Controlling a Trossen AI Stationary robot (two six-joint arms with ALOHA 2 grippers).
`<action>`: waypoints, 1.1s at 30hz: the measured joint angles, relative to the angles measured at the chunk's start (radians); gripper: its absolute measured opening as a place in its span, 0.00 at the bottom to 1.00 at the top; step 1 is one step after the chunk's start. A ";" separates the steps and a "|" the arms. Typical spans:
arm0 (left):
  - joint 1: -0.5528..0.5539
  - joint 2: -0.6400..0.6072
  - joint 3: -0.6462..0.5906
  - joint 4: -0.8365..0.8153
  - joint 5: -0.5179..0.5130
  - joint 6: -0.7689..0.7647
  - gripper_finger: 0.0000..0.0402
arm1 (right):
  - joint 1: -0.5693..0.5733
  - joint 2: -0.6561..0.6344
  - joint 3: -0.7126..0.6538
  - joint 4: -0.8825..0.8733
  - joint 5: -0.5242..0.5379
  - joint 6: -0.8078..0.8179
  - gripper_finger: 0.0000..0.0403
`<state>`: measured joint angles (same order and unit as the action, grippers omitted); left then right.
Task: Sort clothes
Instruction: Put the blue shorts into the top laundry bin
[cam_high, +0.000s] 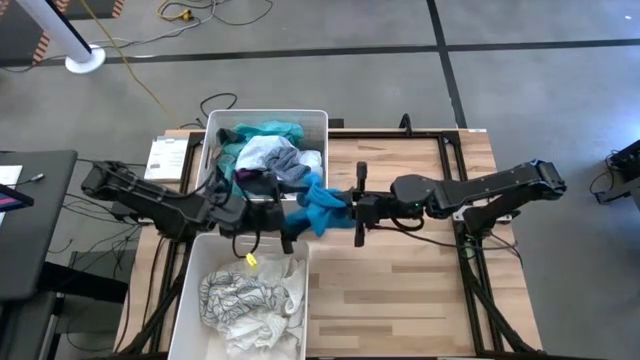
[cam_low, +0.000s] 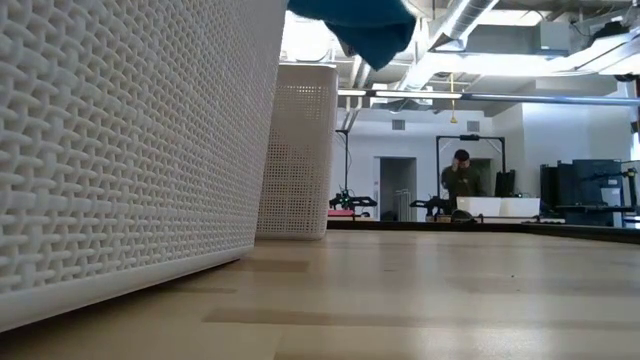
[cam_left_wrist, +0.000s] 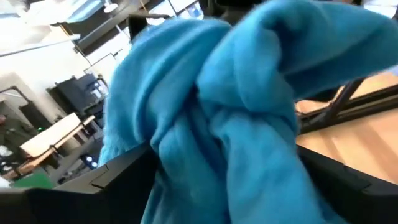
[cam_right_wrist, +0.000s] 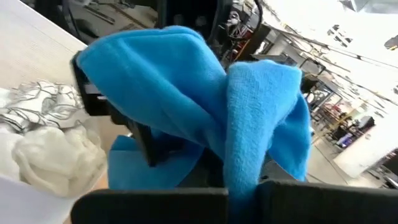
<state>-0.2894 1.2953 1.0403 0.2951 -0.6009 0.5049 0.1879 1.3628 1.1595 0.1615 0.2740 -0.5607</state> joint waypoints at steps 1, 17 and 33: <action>0.005 -0.001 0.000 0.003 0.017 -0.003 0.80 | 0.000 0.000 0.000 -0.001 -0.012 0.006 0.02; 0.037 -0.002 0.001 -0.056 0.131 0.074 0.11 | 0.001 0.000 0.000 -0.006 -0.060 0.045 0.11; 0.036 -0.142 0.118 -0.389 -0.203 0.299 0.03 | 0.042 -0.002 -0.001 -0.146 0.229 0.070 0.50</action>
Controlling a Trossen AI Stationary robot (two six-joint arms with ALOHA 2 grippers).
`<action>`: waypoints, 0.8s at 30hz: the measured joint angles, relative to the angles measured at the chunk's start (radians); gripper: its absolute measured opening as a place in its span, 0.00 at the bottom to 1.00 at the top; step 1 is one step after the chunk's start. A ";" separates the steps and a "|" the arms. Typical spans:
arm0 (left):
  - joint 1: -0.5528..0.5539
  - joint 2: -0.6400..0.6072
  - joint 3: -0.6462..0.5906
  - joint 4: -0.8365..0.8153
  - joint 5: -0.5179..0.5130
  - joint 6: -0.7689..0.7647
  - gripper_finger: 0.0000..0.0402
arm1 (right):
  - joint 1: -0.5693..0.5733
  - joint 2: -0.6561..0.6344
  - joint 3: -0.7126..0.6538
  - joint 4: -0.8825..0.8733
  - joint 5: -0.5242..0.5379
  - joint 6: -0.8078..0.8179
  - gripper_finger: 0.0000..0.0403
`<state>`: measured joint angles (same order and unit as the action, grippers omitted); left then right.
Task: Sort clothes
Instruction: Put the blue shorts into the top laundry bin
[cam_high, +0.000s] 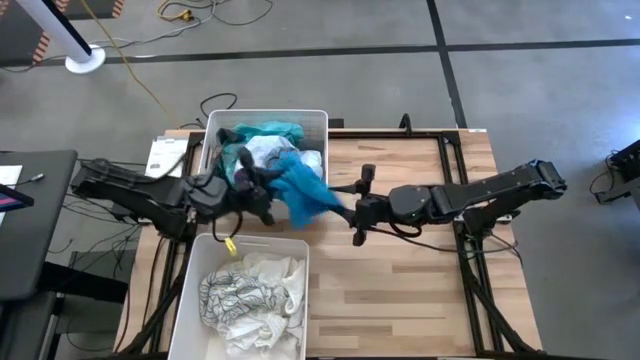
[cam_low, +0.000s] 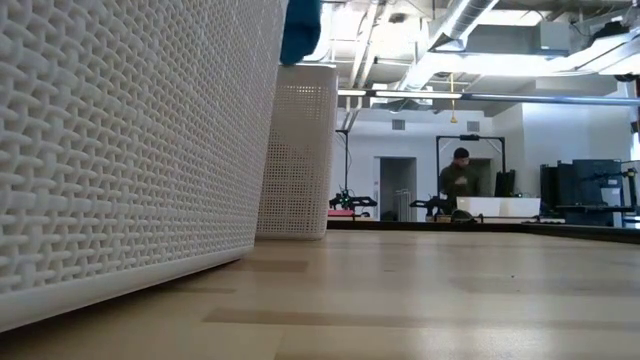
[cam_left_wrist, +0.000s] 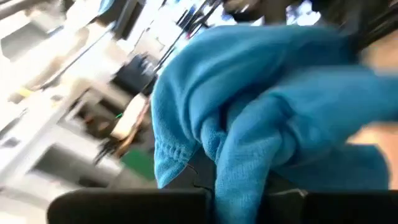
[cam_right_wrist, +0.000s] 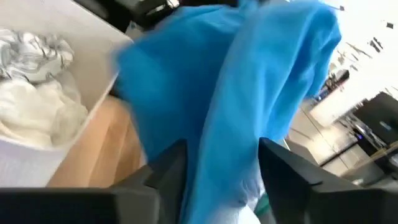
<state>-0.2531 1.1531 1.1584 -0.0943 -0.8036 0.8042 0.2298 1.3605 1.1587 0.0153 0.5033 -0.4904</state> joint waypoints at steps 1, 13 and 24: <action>0.000 -0.014 0.008 -0.025 -0.036 0.011 0.03 | 0.000 0.000 0.000 -0.010 0.011 0.007 0.53; 0.097 -0.162 0.072 -0.507 -0.233 -0.285 0.03 | 0.012 0.000 0.000 -0.120 0.055 0.103 0.59; 0.350 -0.155 0.043 -0.841 0.073 -0.639 0.03 | 0.056 0.000 0.000 -0.154 0.054 0.148 0.56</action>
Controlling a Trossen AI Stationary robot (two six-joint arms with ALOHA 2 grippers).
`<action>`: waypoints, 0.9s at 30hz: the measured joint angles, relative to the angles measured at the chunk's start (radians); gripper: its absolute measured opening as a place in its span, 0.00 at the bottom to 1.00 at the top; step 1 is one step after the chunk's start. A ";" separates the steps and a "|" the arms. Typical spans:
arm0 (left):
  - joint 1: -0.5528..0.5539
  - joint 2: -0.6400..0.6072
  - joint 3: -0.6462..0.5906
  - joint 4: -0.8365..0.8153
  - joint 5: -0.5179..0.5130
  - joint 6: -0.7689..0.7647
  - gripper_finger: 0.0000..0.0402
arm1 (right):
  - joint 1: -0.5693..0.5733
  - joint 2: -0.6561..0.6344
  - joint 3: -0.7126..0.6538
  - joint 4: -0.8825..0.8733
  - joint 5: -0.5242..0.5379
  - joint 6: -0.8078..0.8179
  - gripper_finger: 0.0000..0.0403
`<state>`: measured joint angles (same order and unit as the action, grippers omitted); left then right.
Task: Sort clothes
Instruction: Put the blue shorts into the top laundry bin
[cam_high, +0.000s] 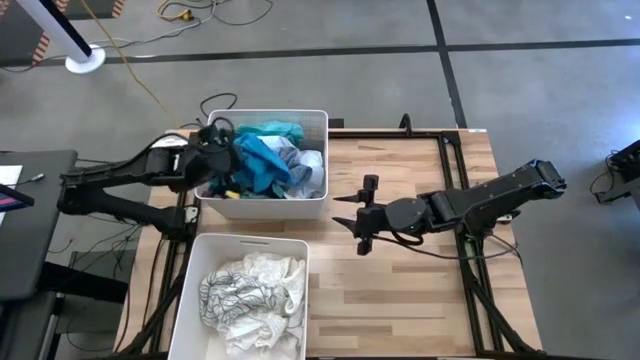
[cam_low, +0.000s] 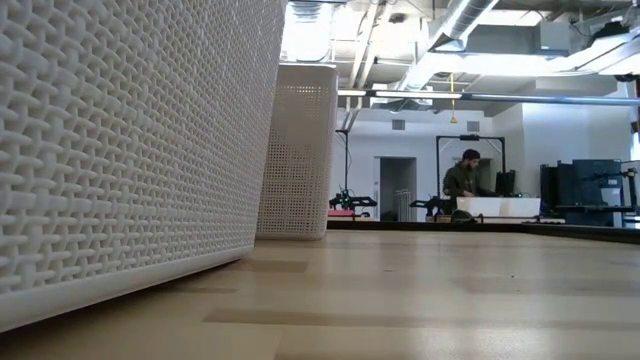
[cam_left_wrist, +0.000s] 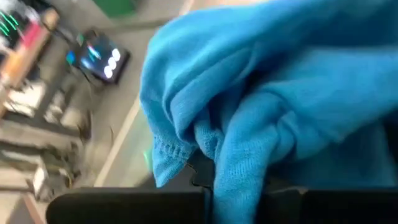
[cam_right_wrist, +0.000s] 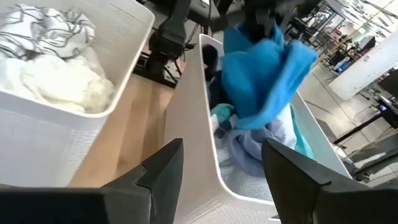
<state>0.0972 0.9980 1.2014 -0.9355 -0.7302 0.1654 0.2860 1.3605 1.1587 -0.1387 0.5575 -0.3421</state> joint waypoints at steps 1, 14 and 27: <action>0.024 0.004 -0.007 -0.016 0.024 -0.012 0.03 | 0.004 0.000 0.000 0.000 0.000 0.002 0.56; 0.312 0.137 -0.101 -0.060 0.370 0.002 0.03 | 0.056 0.000 0.000 -0.074 -0.002 0.106 0.56; 0.405 0.245 -0.115 -0.065 0.465 0.058 0.03 | 0.095 0.000 0.000 -0.159 -0.005 0.185 0.56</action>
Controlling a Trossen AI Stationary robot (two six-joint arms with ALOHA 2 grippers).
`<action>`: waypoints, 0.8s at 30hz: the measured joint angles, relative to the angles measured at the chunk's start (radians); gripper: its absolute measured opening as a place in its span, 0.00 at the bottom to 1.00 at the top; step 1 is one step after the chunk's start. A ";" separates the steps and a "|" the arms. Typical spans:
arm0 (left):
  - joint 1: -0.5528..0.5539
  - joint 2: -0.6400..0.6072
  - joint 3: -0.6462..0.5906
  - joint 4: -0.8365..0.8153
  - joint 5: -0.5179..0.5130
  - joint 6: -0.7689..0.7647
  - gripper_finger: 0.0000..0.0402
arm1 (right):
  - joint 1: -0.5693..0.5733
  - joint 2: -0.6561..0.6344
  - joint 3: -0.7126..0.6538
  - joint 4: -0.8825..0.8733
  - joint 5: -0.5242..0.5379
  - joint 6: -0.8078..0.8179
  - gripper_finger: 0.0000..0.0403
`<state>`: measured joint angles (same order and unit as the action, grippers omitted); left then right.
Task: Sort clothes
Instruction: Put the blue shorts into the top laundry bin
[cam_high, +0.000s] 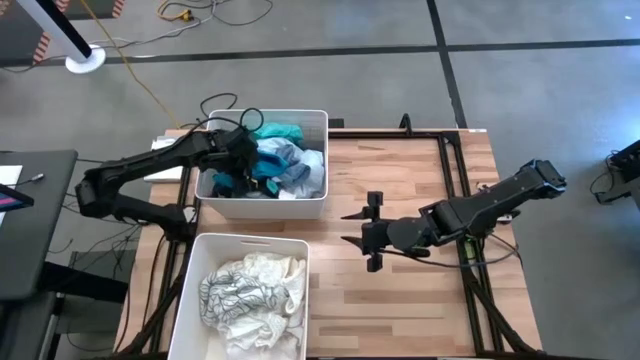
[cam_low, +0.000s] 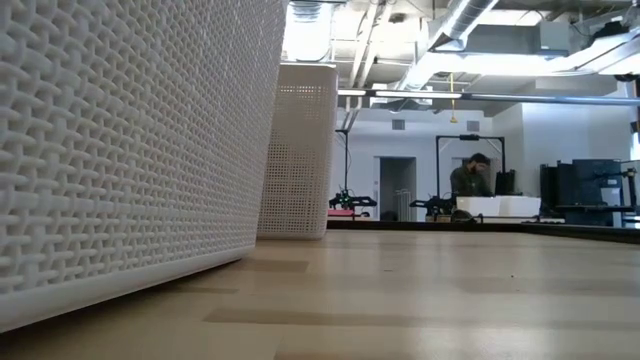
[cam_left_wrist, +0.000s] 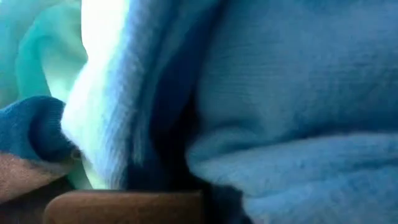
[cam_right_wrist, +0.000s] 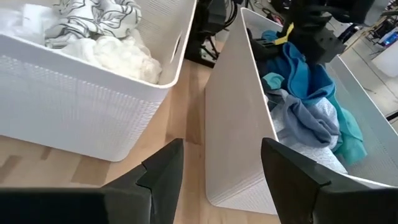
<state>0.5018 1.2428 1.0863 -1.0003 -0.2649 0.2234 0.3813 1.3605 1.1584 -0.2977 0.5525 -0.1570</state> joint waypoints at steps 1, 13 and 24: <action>0.000 0.000 0.000 -0.002 0.001 0.000 0.03 | 0.000 0.000 0.000 -0.001 0.000 0.000 0.56; -0.012 -0.033 0.000 0.005 0.023 -0.024 0.20 | -0.001 0.000 0.000 -0.013 -0.002 0.011 0.56; -0.025 -0.174 0.025 0.039 0.037 -0.020 0.46 | -0.001 0.000 0.000 -0.008 -0.003 0.011 0.56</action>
<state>0.4770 1.0692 1.1117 -0.9611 -0.2279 0.2031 0.3801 1.3609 1.1584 -0.3061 0.5499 -0.1462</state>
